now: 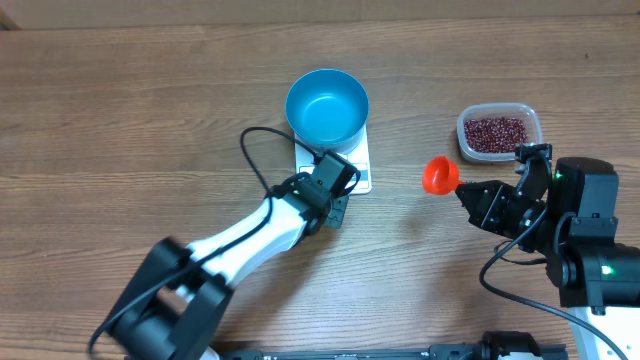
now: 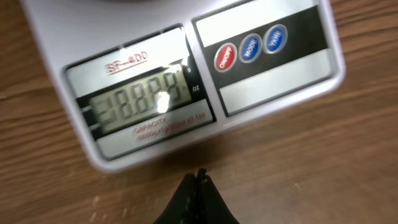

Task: Scoop item into bowl and weigh 150g on scale
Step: 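Lift the left gripper off the scale and pull it back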

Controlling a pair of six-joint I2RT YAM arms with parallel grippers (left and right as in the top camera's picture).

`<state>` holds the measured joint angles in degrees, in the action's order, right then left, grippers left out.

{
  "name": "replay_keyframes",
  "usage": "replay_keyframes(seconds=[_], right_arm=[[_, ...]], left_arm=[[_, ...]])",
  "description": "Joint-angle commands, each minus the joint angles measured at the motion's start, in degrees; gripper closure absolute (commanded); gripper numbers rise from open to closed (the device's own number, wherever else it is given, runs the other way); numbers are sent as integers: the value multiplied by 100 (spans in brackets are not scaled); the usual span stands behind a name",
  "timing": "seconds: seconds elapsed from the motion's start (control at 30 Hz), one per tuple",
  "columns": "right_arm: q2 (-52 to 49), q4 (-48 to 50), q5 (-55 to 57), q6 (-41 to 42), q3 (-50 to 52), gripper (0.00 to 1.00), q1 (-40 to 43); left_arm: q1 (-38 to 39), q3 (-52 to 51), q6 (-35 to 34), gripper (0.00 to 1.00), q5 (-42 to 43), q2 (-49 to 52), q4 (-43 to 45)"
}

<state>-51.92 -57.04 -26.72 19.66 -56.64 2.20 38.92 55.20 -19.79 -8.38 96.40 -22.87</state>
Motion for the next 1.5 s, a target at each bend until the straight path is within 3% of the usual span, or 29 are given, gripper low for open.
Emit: replay_keyframes(seconds=[0.0, 0.03, 0.07, 0.1, 0.4, 0.63, 0.9, 1.07, 1.23, 1.47], right_arm=[[42, 35, 17, -24, -195, 96, -22], [42, 35, 17, -24, -195, 96, -22], [42, 35, 17, -24, -195, 96, -22], [42, 35, 17, -24, -195, 96, -22], [42, 59, 15, -24, -195, 96, -22], [42, 76, 15, -22, -195, 96, -22], [42, 79, 15, -24, -195, 96, -22], [42, 74, 15, -22, -195, 96, -22], [42, 46, 13, -24, -195, 96, -22], [42, -33, 15, -26, -195, 96, -22]], left_arm=[[-26, 2, -57, 83, 68, -769, -267], [-26, 2, -57, 54, 87, -957, -404], [-26, 2, -57, 14, 96, -1119, -520], [-26, 2, -57, 0, 94, -1303, -651], [-28, 2, 208, 0, -125, -2557, -1707], [-33, 2, 914, 0, -151, -3091, -1775], [-111, 2, 957, 0, -302, -3687, -2199], [-411, 2, 1106, 0, -96, -4085, -2011], [-632, 2, 1725, 0, 352, -4177, -1762], [-627, 2, 1659, 0, 354, -4006, -1781]])
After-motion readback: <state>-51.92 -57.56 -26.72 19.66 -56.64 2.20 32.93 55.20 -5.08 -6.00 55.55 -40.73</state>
